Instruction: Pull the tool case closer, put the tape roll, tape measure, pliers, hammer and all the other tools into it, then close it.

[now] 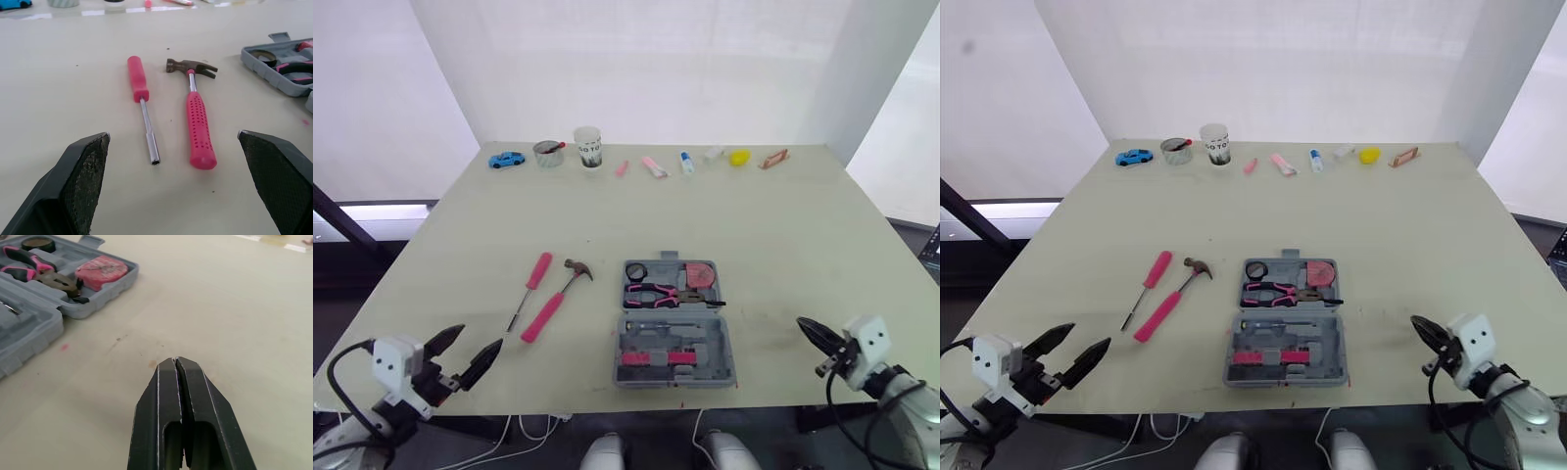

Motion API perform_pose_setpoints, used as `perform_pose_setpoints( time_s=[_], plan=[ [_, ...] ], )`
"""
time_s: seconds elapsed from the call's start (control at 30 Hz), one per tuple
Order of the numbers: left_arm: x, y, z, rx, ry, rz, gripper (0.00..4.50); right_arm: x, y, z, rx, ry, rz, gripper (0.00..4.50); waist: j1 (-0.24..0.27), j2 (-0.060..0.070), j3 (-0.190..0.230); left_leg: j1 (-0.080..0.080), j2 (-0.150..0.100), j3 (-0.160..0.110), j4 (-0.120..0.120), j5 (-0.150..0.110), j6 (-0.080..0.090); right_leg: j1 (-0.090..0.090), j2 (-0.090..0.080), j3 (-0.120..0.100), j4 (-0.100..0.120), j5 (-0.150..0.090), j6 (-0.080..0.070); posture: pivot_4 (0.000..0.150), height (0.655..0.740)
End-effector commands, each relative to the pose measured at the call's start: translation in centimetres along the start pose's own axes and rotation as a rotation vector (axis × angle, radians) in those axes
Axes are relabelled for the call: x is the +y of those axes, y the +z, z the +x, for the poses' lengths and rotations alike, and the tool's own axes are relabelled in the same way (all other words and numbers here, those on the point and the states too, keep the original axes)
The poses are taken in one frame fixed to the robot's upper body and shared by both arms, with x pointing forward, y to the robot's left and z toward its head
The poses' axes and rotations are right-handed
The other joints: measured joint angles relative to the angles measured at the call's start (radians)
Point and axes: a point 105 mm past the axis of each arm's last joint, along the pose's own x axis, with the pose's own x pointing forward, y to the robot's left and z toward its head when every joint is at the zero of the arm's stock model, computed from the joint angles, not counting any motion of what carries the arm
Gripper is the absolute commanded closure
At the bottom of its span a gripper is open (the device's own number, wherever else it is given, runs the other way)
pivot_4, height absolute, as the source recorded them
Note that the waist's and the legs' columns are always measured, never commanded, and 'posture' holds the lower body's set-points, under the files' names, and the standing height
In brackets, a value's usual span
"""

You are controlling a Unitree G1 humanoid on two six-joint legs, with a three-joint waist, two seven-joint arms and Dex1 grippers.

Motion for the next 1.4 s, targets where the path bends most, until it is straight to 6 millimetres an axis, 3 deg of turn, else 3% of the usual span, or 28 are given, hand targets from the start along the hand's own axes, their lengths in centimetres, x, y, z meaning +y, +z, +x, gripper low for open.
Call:
perform_pose_setpoints(
  time_s=[0.03,0.07,0.1,0.17,0.37,0.53,0.8,0.97,1.07,1.2,1.4],
  plan=[
    [1.8,0.7,-1.0,-0.020,0.080,0.020,0.00,-2.6,1.1,-2.5,-0.045,-0.083,-0.013,4.47,0.002,0.000,0.000,0.000,0.000,0.000,0.000,0.000,0.000,0.000,0.000,0.000,0.000,0.001,-0.001,0.150,0.7400],
    [2.1,0.6,-1.2,-0.013,0.087,0.019,0.00,-3.1,1.0,-3.2,-0.047,-0.103,0.008,4.47,0.005,0.000,0.000,0.000,0.000,0.000,0.000,0.000,0.000,0.000,0.000,0.000,0.000,0.001,-0.001,0.150,0.7400],
    [2.2,0.5,-1.3,-0.009,0.090,0.019,0.00,-3.4,0.8,-3.8,-0.050,-0.115,0.026,3.95,0.005,0.000,0.000,-0.001,-0.001,0.000,0.000,0.000,0.000,0.000,0.000,0.000,0.000,0.001,-0.002,0.150,0.7400],
    [2.5,0.4,-1.5,-0.001,0.094,0.018,0.00,-3.8,0.3,-4.9,-0.051,-0.144,0.055,3.38,0.005,0.000,0.000,-0.001,-0.001,0.000,-0.001,0.000,0.000,0.000,0.000,0.000,-0.001,0.001,-0.002,0.150,0.7400],
    [2.5,-0.1,-1.5,0.011,0.089,0.007,0.00,-3.6,-1.0,-6.3,-0.041,-0.158,0.098,0.12,0.001,0.000,-0.001,-0.001,0.000,0.000,-0.001,0.000,0.000,0.000,-0.001,0.000,-0.001,0.001,-0.001,0.150,0.7400],
    [1.7,-0.1,-0.6,0.016,0.040,0.012,0.00,-3.2,-0.6,-6.1,-0.054,-0.132,0.105,0.05,0.002,0.000,-0.001,0.000,0.000,0.000,-0.001,0.000,0.000,0.000,-0.002,0.000,-0.001,0.001,-0.001,0.150,0.7400],
    [-0.5,0.8,2.9,0.051,-0.062,0.076,0.00,-2.1,3.0,-3.2,-0.136,-0.007,0.044,0.05,0.004,0.001,-0.001,-0.001,0.000,0.000,-0.001,0.000,0.000,0.000,-0.002,0.000,-0.001,0.002,-0.002,0.150,0.7400],
    [-1.7,2.2,5.5,0.039,-0.074,0.043,0.00,0.5,5.7,-1.1,-0.172,0.203,0.028,0.05,0.004,0.000,-0.001,-0.001,0.000,0.000,-0.001,0.000,0.000,0.000,-0.001,-0.001,-0.001,0.002,-0.003,0.150,0.7400],
    [-3.1,3.1,7.8,0.043,-0.093,0.051,0.00,3.2,7.6,0.5,-0.153,0.402,0.045,0.05,0.004,0.001,0.000,-0.001,-0.001,0.000,-0.001,0.000,0.000,0.000,-0.001,0.000,0.000,0.002,-0.002,0.150,0.7400],
    [-3.8,3.6,9.9,0.047,-0.060,0.086,0.00,5.3,10.5,2.1,-0.207,0.509,0.036,0.05,0.004,0.000,0.000,-0.001,-0.002,-0.001,0.001,0.000,0.000,0.001,0.001,-0.001,0.000,0.002,-0.002,0.150,0.7400],
    [-4.3,4.4,11.9,0.049,-0.037,0.085,0.00,7.7,12.0,2.8,-0.213,0.612,0.008,0.05,0.005,0.000,0.000,-0.003,-0.003,-0.001,0.000,0.000,0.000,0.001,0.002,-0.002,-0.001,0.004,0.001,0.150,0.7400]
  ],
)
